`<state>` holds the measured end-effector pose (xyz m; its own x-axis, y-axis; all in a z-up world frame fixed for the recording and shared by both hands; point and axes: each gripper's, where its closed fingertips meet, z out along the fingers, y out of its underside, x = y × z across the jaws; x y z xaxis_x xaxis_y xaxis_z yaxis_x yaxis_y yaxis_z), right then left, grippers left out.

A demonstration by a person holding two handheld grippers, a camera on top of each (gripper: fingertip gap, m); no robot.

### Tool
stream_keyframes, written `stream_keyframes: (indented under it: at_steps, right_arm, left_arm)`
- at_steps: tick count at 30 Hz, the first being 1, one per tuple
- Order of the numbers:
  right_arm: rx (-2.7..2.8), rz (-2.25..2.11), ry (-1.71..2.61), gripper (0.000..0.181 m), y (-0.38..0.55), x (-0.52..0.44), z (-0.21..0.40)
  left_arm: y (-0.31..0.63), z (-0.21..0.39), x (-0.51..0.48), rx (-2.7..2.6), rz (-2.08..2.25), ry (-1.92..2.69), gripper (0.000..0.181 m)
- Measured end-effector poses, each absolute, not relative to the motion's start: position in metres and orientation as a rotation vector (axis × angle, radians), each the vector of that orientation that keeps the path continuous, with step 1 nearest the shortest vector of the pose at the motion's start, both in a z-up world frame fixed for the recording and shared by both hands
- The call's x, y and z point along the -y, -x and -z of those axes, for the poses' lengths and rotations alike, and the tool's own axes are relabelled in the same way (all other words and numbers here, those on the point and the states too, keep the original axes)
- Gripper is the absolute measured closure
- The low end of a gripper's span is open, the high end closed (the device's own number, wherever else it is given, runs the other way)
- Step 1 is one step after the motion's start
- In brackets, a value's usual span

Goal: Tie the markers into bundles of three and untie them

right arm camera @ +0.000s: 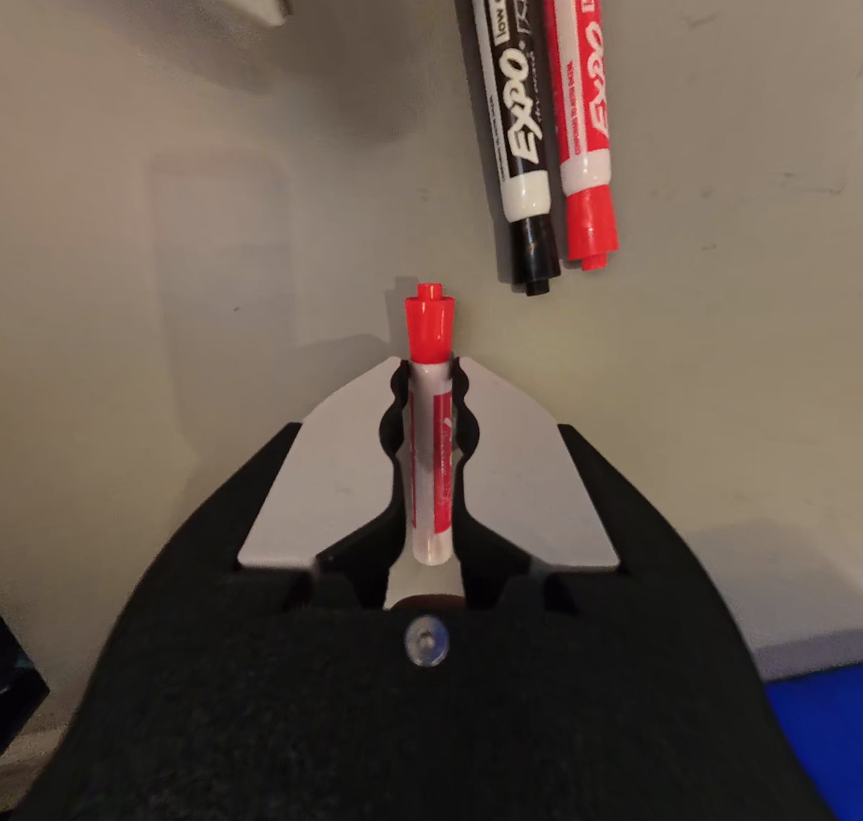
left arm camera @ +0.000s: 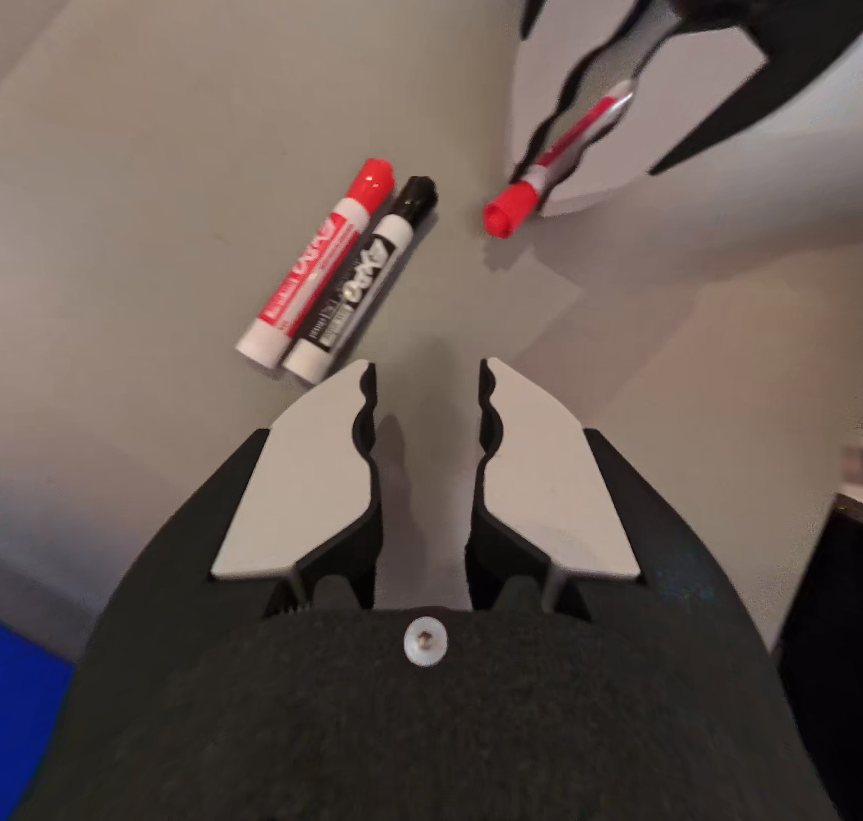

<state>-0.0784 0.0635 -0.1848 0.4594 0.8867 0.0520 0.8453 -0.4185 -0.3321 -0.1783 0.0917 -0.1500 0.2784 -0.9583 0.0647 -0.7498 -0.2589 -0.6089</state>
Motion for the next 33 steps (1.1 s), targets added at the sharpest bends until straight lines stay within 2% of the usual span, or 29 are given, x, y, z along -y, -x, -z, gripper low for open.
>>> stream_keyframes:
  at_steps: [5,9,14,15,19,23,26,29,30,33]
  right_arm:
    - [1.340,-0.274,2.316,0.152,0.078,-0.063,0.177]
    - [1.111,-0.336,2.235,0.156,0.066,-0.062,0.158]
    - [0.948,-0.426,2.142,0.157,0.064,-0.042,0.152]
    - [0.939,-0.448,2.130,0.157,0.066,-0.038,0.154]
    - [1.007,-0.380,2.138,0.153,0.067,-0.033,0.161]
    - [0.898,-0.514,2.098,0.148,0.082,-0.044,0.147]
    - [0.671,-0.738,1.937,0.142,0.093,-0.057,0.106]
    - [0.497,-0.992,1.752,0.136,0.098,-0.058,0.061]
    - [0.478,-1.041,1.714,0.138,0.100,-0.056,0.052]
    - [0.566,-1.057,1.679,0.163,0.112,-0.043,0.043]
  left_arm:
    - [0.159,0.155,-0.137,-1.737,0.405,2.126,0.145]
    - [0.152,0.174,-0.161,-2.020,0.107,2.075,0.147]
    - [0.154,0.196,-0.158,-2.259,-0.001,2.042,0.151]
    - [0.152,0.197,-0.156,-2.273,0.028,2.045,0.161]
    - [0.151,0.196,-0.163,-2.223,0.042,2.054,0.163]
    - [0.131,0.161,-0.147,-1.931,0.475,2.029,0.164]
    - [0.113,0.110,-0.104,-1.685,0.926,1.876,0.164]
    - [0.113,0.084,-0.059,-1.587,1.165,1.755,0.163]
    - [0.113,0.080,-0.046,-1.577,1.222,1.729,0.163]
    - [0.112,0.081,-0.026,-1.572,1.237,1.716,0.163]
